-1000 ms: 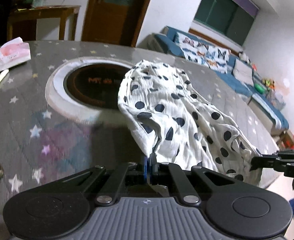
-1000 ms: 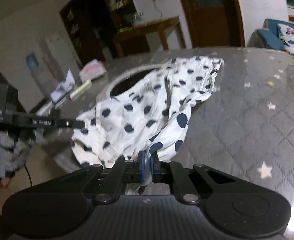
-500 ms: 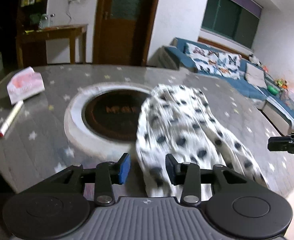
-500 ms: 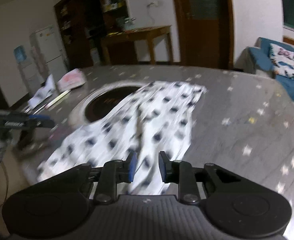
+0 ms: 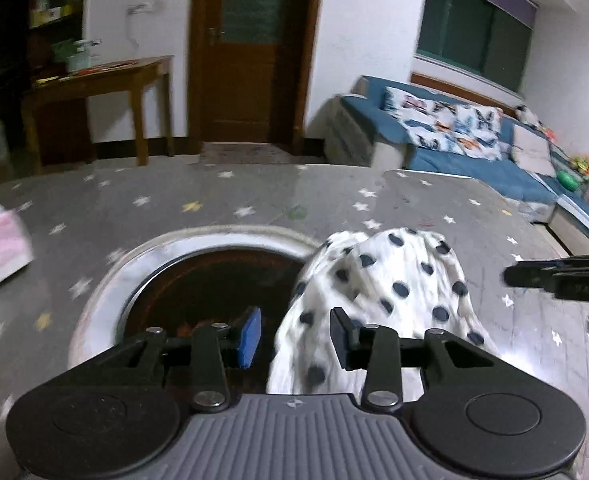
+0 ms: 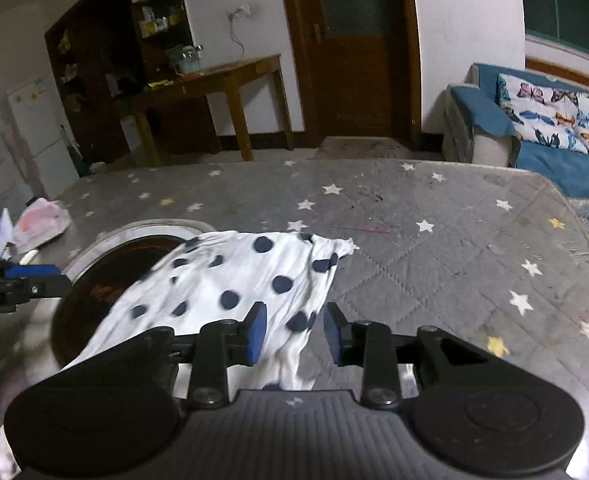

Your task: Fold clothes

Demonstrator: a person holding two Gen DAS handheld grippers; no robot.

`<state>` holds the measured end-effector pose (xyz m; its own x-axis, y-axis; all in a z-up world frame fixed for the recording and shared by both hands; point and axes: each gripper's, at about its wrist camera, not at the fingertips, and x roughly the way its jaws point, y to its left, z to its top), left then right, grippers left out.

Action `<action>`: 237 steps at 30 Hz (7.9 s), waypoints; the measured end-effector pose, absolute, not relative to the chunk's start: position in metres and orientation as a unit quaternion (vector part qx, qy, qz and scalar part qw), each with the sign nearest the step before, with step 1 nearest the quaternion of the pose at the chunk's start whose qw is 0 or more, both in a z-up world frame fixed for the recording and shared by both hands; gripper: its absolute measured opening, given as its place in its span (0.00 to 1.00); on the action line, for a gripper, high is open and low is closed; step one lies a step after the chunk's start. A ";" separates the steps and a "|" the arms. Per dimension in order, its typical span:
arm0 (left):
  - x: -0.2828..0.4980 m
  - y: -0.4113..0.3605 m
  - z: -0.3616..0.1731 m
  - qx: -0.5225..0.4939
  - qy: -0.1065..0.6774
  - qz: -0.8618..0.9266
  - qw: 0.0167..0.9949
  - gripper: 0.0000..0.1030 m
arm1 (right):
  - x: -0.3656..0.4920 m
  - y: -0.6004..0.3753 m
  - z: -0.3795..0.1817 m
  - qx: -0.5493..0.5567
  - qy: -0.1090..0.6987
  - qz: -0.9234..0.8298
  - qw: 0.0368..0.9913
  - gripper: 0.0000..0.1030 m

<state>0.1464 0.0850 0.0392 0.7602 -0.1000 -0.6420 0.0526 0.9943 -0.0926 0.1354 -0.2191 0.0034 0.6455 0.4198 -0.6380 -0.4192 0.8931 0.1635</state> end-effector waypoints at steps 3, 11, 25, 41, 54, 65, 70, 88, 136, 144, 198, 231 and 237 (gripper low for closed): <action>0.181 0.078 0.031 -0.022 0.347 -0.044 0.936 0.41 | 0.159 -0.219 -0.009 0.011 0.362 0.224 0.905 0.33; 0.255 0.064 0.001 -0.010 0.371 -0.073 0.926 0.43 | 0.204 -0.222 -0.032 0.043 0.382 0.216 0.898 0.34; 0.285 0.064 -0.028 -0.016 0.387 -0.095 0.917 0.04 | 0.222 -0.193 -0.044 0.043 0.391 0.250 0.885 0.03; 0.269 0.163 -0.020 -0.074 0.381 0.049 0.920 0.06 | 0.206 -0.241 -0.015 -0.033 0.342 0.125 0.931 0.11; 0.249 0.165 0.001 -0.060 0.361 0.053 0.929 0.12 | 0.222 -0.238 -0.019 -0.027 0.371 0.135 0.919 0.21; 0.267 0.101 -0.015 -0.023 0.397 -0.063 0.915 0.12 | 0.237 -0.198 -0.046 -0.064 0.402 0.169 0.898 0.35; 0.283 0.090 -0.028 -0.024 0.408 -0.066 0.910 0.15 | 0.249 -0.200 -0.048 -0.062 0.397 0.164 0.901 0.40; 0.320 0.091 -0.030 -0.133 0.356 -0.013 0.925 0.02 | 0.260 -0.199 -0.055 -0.072 0.364 0.159 0.915 0.42; 0.100 0.091 -0.007 -0.013 0.353 -0.091 0.931 0.06 | 0.084 -0.247 -0.033 -0.089 0.352 0.234 0.902 0.50; 0.052 0.074 -0.024 0.030 0.377 -0.118 0.918 0.06 | 0.065 -0.235 -0.042 -0.108 0.360 0.249 0.893 0.50; -0.127 0.030 -0.008 0.201 0.283 -0.190 0.918 0.12 | -0.163 -0.194 -0.031 -0.275 0.289 0.351 0.847 0.40; -0.160 0.039 0.001 0.170 0.241 -0.163 0.942 0.05 | -0.177 -0.215 -0.002 -0.226 0.283 0.382 0.850 0.04; -0.162 0.040 -0.009 0.171 0.267 -0.163 0.934 0.05 | -0.162 -0.205 0.007 -0.214 0.267 0.390 0.855 0.31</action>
